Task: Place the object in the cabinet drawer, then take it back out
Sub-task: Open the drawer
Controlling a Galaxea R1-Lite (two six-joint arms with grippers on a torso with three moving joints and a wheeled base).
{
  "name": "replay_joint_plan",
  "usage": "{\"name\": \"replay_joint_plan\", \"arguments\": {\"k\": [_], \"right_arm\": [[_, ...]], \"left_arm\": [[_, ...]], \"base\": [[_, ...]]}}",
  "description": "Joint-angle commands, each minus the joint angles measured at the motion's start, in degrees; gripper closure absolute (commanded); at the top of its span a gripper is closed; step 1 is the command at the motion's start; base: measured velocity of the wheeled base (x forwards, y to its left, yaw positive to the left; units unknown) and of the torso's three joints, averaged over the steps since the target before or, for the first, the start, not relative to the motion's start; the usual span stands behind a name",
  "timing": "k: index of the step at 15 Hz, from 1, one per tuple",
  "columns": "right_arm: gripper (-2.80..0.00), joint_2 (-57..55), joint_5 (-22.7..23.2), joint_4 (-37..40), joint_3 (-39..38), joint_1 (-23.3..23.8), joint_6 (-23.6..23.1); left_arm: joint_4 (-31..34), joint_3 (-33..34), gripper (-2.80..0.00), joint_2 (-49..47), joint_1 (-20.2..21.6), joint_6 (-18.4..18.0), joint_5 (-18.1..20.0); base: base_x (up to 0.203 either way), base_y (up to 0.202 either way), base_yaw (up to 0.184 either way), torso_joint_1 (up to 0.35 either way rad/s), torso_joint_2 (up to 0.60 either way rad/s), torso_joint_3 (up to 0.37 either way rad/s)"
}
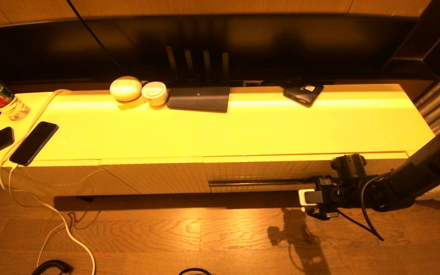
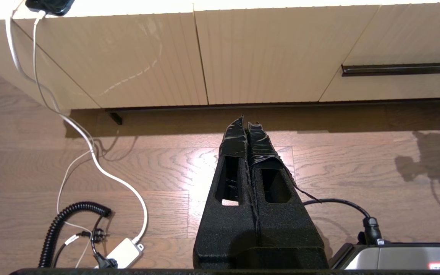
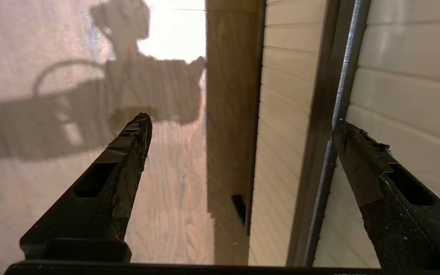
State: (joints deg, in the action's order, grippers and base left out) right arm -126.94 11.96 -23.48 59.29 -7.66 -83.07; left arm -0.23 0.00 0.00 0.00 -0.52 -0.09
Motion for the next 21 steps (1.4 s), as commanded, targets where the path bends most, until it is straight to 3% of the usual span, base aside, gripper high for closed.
{"name": "replay_joint_plan", "arguments": {"k": [1, 11, 21], "right_arm": [[-2.8, -0.8, 0.1, -0.3, 1.3, 0.1, -0.5], [-2.8, -2.7, 0.0, -0.3, 2.6, 0.2, -0.5], [-2.8, -1.8, 0.5, -0.3, -1.4, -0.2, -0.6]], "left_arm": [[0.0, 0.1, 0.0, 0.0, 0.0, 0.0, 0.0], [0.0, 0.1, 0.0, 0.0, 0.0, 0.0, 0.0], [0.0, 0.1, 0.0, 0.0, 0.0, 0.0, 0.0]], "base": [[0.0, 0.0, 0.0, 0.0, 0.0, 0.0], [0.0, 0.0, 0.0, 0.0, 0.0, 0.0], [0.0, 0.0, 0.0, 0.0, 0.0, 0.0]]}}
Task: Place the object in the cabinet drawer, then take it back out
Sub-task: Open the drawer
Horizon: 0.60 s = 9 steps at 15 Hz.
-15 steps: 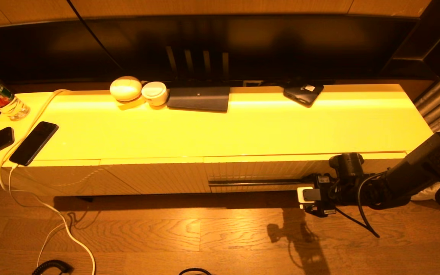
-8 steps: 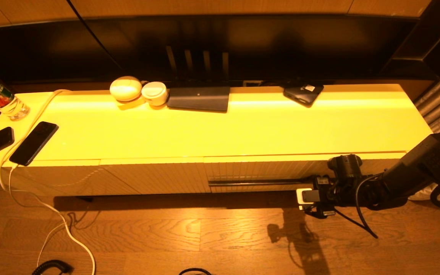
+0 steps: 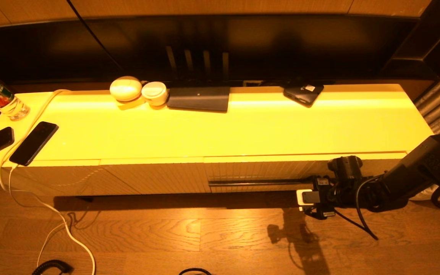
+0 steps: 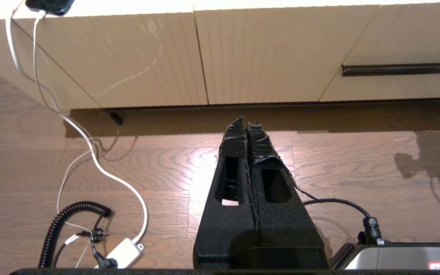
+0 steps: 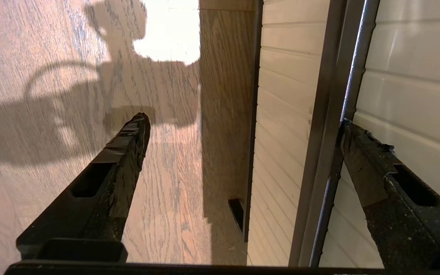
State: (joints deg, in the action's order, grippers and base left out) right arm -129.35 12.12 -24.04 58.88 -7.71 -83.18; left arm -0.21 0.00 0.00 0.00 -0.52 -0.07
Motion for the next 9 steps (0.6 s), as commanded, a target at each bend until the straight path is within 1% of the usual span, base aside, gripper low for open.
{"name": "replay_joint_plan", "arguments": {"k": [1, 4, 9], "right_arm": [[-2.8, 1.2, 0.6, 0.2, -2.0, -0.4, -0.6], [-2.8, 2.1, 0.8, 0.3, -4.0, -0.7, -0.7], [-2.8, 4.2, 1.5, 0.7, -11.4, -1.0, -1.5]], "left_arm": [[-0.1, 0.1, 0.0, 0.0, 0.0, 0.0, 0.0], [-0.1, 0.1, 0.0, 0.0, 0.0, 0.0, 0.0], [-0.1, 0.1, 0.0, 0.0, 0.0, 0.0, 0.0]], "base": [[0.0, 0.0, 0.0, 0.0, 0.0, 0.0], [0.0, 0.0, 0.0, 0.0, 0.0, 0.0], [0.0, 0.0, 0.0, 0.0, 0.0, 0.0]]}}
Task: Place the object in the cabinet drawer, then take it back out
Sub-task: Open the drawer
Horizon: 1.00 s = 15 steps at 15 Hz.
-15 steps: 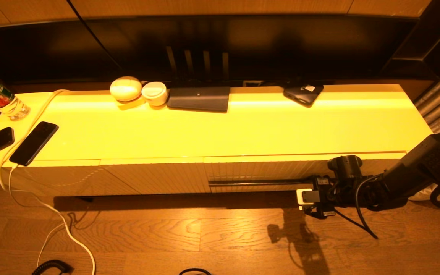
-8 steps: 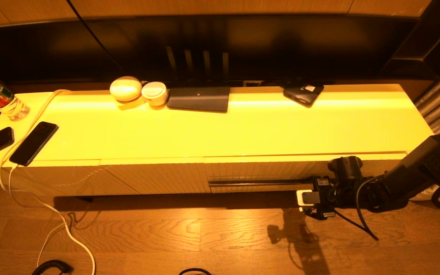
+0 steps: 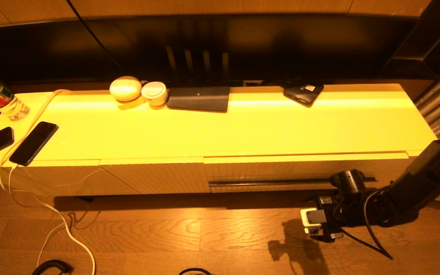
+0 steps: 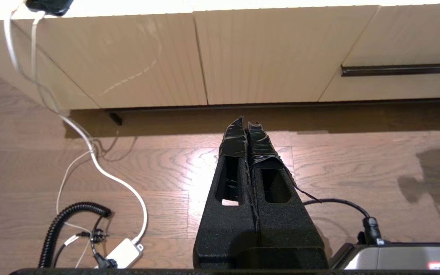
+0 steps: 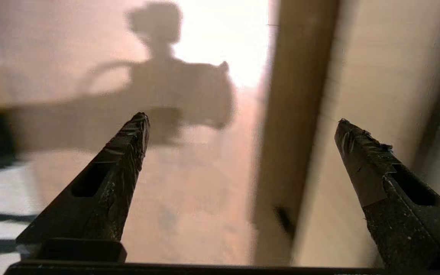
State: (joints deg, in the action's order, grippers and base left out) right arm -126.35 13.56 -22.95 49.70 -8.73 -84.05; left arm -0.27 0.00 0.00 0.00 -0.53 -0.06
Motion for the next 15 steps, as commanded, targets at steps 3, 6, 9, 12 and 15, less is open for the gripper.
{"name": "replay_joint_plan", "arguments": {"k": [3, 6, 9, 12, 15], "right_arm": [[-2.8, 4.3, 0.3, 0.5, -3.6, 0.0, -0.8], [-2.8, 5.6, 0.4, 0.8, -1.4, 0.0, -0.7], [-2.8, 4.4, 0.9, 0.4, 0.9, 0.0, -0.9], [-2.8, 1.8, 0.7, -0.3, 3.2, 0.1, -0.8], [-2.8, -0.5, 0.5, -1.4, 5.8, 0.1, -0.8]], "left_arm": [[0.0, 0.1, 0.0, 0.0, 0.0, 0.0, 0.0], [0.0, 0.1, 0.0, 0.0, 0.0, 0.0, 0.0], [0.0, 0.1, 0.0, 0.0, 0.0, 0.0, 0.0], [0.1, 0.1, 0.0, 0.0, 0.0, 0.0, 0.0], [0.0, 0.1, 0.0, 0.0, 0.0, 0.0, 0.0]], "base": [[0.0, 0.0, 0.0, 0.0, 0.0, 0.0], [0.0, 0.0, 0.0, 0.0, 0.0, 0.0], [0.0, 0.0, 0.0, 0.0, 0.0, 0.0], [0.0, 0.0, 0.0, 0.0, 0.0, 0.0], [0.0, 0.0, 0.0, 0.0, 0.0, 0.0]]}}
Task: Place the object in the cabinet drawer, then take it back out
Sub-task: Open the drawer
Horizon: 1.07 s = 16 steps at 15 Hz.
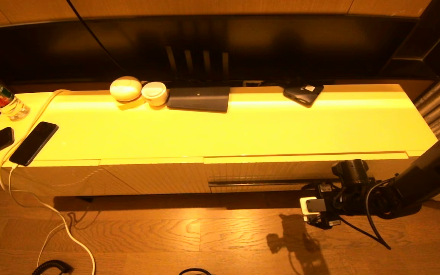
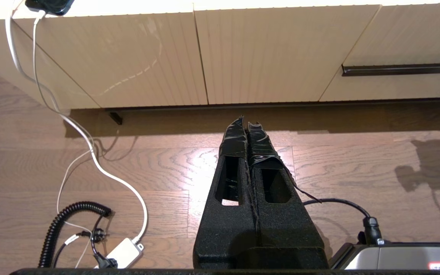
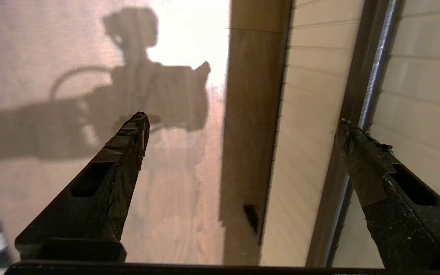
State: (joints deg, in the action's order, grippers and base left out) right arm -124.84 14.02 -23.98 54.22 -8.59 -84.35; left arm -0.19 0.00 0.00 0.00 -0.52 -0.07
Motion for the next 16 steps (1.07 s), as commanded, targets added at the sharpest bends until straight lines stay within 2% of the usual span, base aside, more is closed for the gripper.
{"name": "replay_joint_plan", "arguments": {"k": [1, 8, 16], "right_arm": [[-2.8, -3.1, 0.0, -0.6, 2.7, 0.1, -0.5], [-2.8, -5.2, -0.2, -1.4, 6.7, 0.8, -0.5], [-2.8, -4.2, -0.1, -1.4, 6.7, 1.2, -0.5]], "left_arm": [[-0.1, 0.1, 0.0, 0.0, 0.0, 0.0, 0.0], [-0.1, 0.1, 0.0, 0.0, 0.0, 0.0, 0.0], [-0.1, 0.1, 0.0, 0.0, 0.0, 0.0, 0.0]], "base": [[0.0, 0.0, 0.0, 0.0, 0.0, 0.0], [0.0, 0.0, 0.0, 0.0, 0.0, 0.0], [0.0, 0.0, 0.0, 0.0, 0.0, 0.0]]}}
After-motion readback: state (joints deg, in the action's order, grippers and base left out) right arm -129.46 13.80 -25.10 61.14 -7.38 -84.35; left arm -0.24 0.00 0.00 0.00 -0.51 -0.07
